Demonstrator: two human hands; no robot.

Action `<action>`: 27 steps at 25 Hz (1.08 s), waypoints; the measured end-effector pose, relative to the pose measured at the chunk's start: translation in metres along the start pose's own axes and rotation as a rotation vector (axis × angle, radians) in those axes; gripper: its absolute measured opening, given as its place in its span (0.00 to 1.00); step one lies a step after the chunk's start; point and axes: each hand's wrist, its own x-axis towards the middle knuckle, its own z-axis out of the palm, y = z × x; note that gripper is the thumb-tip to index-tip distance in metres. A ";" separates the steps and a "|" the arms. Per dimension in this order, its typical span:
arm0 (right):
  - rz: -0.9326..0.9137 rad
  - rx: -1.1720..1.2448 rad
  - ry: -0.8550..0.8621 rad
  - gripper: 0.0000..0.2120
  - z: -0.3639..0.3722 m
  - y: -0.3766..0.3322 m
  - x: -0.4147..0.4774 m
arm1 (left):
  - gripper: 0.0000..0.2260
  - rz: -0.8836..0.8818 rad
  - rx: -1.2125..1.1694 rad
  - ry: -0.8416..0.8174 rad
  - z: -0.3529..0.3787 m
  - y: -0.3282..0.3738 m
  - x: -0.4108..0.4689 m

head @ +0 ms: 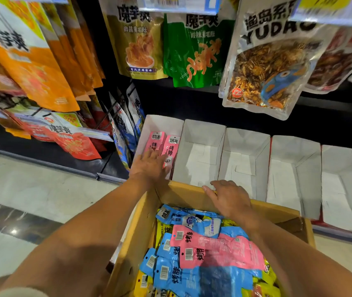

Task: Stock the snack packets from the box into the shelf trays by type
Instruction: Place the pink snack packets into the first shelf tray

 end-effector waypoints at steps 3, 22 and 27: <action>0.002 0.027 -0.065 0.39 -0.012 -0.002 -0.014 | 0.26 0.050 0.005 0.008 0.001 0.017 -0.054; -0.120 0.106 -0.280 0.21 0.045 -0.001 -0.181 | 0.28 0.085 0.038 0.017 0.120 0.028 -0.308; -0.138 0.034 -0.346 0.26 0.066 -0.011 -0.172 | 0.23 0.034 -0.035 0.087 0.120 0.030 -0.306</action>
